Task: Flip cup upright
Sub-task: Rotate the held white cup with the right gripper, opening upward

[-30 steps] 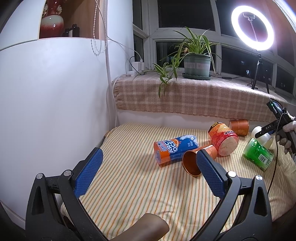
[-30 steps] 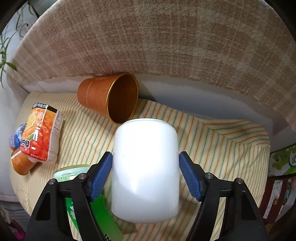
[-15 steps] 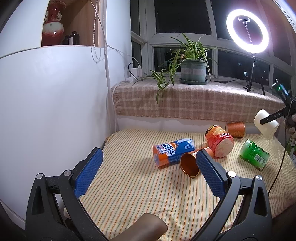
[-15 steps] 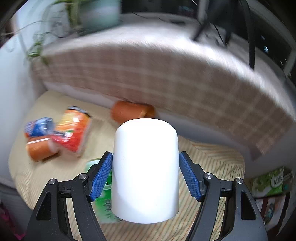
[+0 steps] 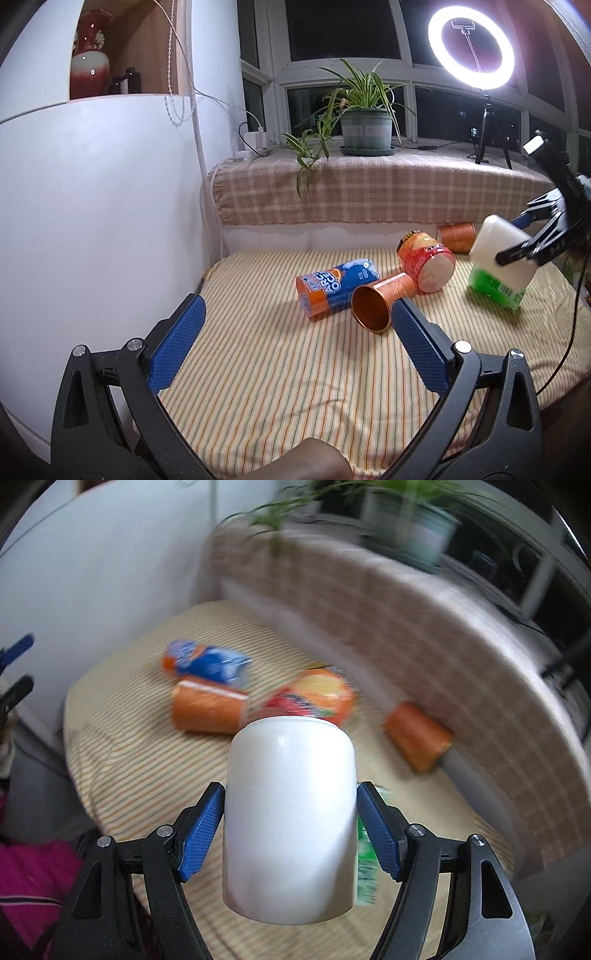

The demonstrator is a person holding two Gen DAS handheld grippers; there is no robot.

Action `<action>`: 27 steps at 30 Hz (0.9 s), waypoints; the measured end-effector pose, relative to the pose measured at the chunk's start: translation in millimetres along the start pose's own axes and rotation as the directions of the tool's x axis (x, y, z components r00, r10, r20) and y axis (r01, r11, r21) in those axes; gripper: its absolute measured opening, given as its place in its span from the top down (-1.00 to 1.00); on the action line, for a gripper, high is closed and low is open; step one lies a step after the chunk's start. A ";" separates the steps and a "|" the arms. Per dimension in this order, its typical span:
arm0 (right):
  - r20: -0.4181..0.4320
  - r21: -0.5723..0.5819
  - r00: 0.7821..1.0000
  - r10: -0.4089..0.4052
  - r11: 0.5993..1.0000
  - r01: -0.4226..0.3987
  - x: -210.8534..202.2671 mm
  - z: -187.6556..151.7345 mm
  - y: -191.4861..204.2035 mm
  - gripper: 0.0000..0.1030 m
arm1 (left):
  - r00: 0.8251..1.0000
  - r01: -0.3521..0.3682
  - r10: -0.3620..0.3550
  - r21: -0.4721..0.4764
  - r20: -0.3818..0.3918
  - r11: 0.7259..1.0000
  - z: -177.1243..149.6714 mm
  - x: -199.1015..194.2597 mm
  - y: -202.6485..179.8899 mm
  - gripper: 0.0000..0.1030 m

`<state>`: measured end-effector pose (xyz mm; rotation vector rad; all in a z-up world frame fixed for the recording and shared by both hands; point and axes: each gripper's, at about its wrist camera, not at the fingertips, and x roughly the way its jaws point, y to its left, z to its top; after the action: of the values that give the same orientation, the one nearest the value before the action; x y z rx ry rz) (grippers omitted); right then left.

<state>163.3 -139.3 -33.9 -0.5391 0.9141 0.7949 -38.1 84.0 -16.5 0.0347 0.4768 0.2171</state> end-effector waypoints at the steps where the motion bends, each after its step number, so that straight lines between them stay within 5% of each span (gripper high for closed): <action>1: -0.008 -0.019 1.000 0.015 1.000 -0.015 6.2 0.9 7.8 -0.41 | 1.000 0.006 -0.006 -0.001 -0.006 1.000 -0.8 0.0 0.1 -0.99; 8: -0.086 -0.129 0.995 0.057 0.989 -0.068 47.0 -5.9 51.6 -0.41 | 0.999 0.027 -0.026 0.009 -0.031 1.000 -6.5 1.8 2.2 -0.99; 17: -0.159 -0.125 0.981 0.112 0.983 -0.133 73.1 -16.5 61.8 -0.42 | 0.991 0.099 -0.094 0.044 -0.097 0.994 -8.9 15.5 -1.7 -0.99; 23: -0.119 -0.089 0.984 0.129 0.986 -0.140 61.4 -15.1 56.0 -0.56 | 0.981 0.172 -0.158 0.132 -0.112 0.976 -2.5 21.7 -18.3 -0.99; 27: -0.026 -0.026 0.987 0.161 0.987 -0.161 33.1 -22.4 47.2 -0.56 | 0.967 0.249 -0.227 0.250 -0.112 0.936 6.4 23.5 -37.4 -0.99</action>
<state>127.1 -114.5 -77.5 -0.5044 0.9784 0.9504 -7.4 52.6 -24.5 0.2267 0.5838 -0.0850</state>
